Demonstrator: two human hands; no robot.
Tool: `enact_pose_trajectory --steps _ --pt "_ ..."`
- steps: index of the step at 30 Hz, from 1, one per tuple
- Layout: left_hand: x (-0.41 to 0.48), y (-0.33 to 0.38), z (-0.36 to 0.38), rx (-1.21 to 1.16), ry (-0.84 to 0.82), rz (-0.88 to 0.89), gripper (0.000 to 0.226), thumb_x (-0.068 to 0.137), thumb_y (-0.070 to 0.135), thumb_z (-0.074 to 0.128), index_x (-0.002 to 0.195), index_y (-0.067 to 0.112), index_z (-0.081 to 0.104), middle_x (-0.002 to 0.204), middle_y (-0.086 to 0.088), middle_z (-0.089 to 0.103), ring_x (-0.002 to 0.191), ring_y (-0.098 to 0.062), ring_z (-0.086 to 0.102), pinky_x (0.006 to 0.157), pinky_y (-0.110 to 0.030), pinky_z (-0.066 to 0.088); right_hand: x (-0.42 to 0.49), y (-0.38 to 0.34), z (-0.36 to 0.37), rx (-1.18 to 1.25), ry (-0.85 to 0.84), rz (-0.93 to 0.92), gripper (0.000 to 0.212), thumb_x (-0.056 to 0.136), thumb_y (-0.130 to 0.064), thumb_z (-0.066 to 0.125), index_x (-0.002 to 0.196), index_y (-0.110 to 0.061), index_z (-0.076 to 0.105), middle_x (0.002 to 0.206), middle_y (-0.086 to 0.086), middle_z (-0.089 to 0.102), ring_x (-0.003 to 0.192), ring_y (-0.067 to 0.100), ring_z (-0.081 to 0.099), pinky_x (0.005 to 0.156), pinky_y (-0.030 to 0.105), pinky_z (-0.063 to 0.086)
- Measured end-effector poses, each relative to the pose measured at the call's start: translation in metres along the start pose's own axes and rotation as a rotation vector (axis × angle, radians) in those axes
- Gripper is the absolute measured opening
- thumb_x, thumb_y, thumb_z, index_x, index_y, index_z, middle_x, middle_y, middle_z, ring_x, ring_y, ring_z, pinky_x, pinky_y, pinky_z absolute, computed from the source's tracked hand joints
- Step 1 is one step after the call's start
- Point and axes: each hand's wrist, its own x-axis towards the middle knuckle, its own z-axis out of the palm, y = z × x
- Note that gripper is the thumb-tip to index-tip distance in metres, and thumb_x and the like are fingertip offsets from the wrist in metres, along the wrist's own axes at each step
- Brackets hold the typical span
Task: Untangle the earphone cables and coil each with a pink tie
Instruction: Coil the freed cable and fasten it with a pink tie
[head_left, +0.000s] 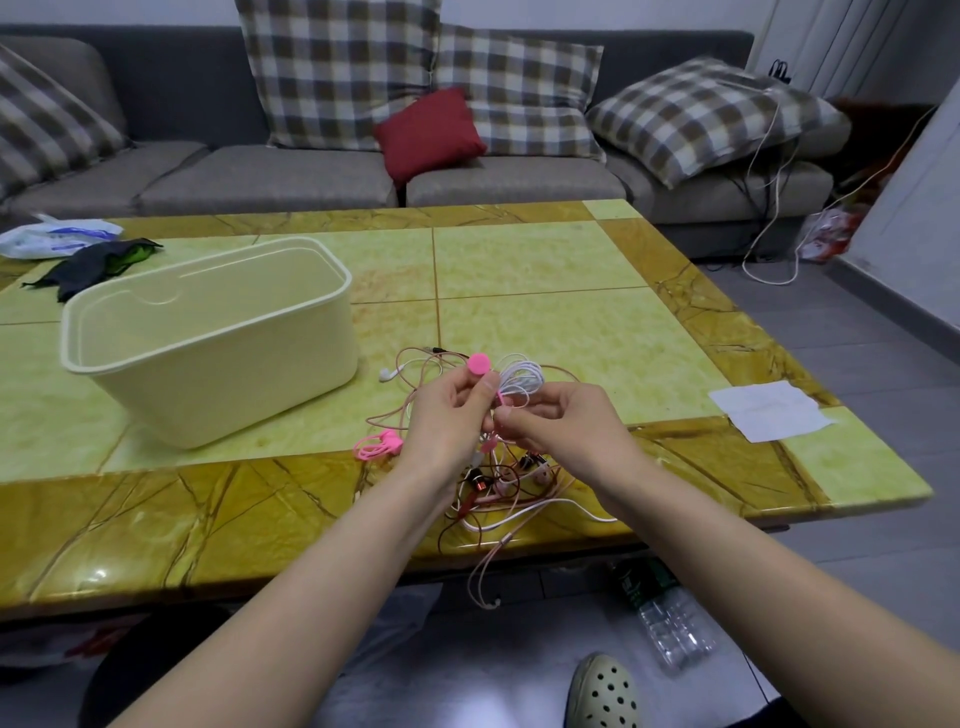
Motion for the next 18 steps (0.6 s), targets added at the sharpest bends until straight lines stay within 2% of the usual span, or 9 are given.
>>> enact_pose_trajectory --steps 4,9,14,16,18 --pt "-0.001 -0.001 0.002 0.005 -0.002 -0.014 0.015 0.095 0.018 0.054 0.090 0.008 0.063 0.048 0.005 0.044 0.041 -0.005 0.039 0.041 -0.019 0.030 0.005 0.005 0.003 -0.057 0.047 -0.001 0.019 0.085 -0.007 0.064 0.072 -0.019 0.069 0.073 0.003 0.071 0.066 0.008 0.065 0.070 0.023 0.047" --pt "-0.002 -0.004 -0.004 0.039 -0.071 0.019 0.017 0.097 0.015 0.050 0.082 0.011 0.058 0.053 -0.002 0.047 0.043 -0.005 0.044 0.042 -0.017 0.041 0.008 0.011 0.003 -0.163 0.028 0.024 0.014 0.086 -0.011 0.063 0.076 -0.015 0.070 0.075 0.006 0.072 0.059 0.006 0.058 0.070 0.029 0.045" --pt "0.001 -0.005 -0.006 0.276 -0.114 0.062 0.014 0.098 0.017 0.046 0.102 0.013 0.058 0.056 -0.003 0.053 0.045 -0.011 0.050 0.047 -0.021 0.042 0.007 0.016 0.003 -0.182 0.035 0.015 0.012 0.088 -0.010 0.060 0.080 -0.009 0.070 0.080 0.013 0.073 0.072 0.021 0.067 0.080 0.040 0.049" --pt "0.003 -0.004 -0.006 0.370 -0.134 0.078 0.015 0.099 0.018 0.044 0.108 0.015 0.055 0.056 -0.001 0.052 0.046 -0.013 0.049 0.048 -0.022 0.044 0.006 0.017 0.005 -0.197 0.043 0.020 0.012 0.089 -0.011 0.059 0.086 -0.007 0.069 0.084 0.015 0.072 0.076 0.026 0.066 0.075 0.039 0.049" --pt "0.004 -0.004 -0.006 0.425 -0.138 0.087 0.014 0.099 0.018 0.042 0.108 0.017 0.053 0.058 0.001 0.050 0.047 -0.013 0.048 0.048 -0.023 0.043 0.003 0.017 0.007 -0.234 0.040 0.025 0.014 0.091 -0.015 0.057 0.081 -0.012 0.066 0.082 0.012 0.071 0.070 0.020 0.059 0.066 0.033 0.042"
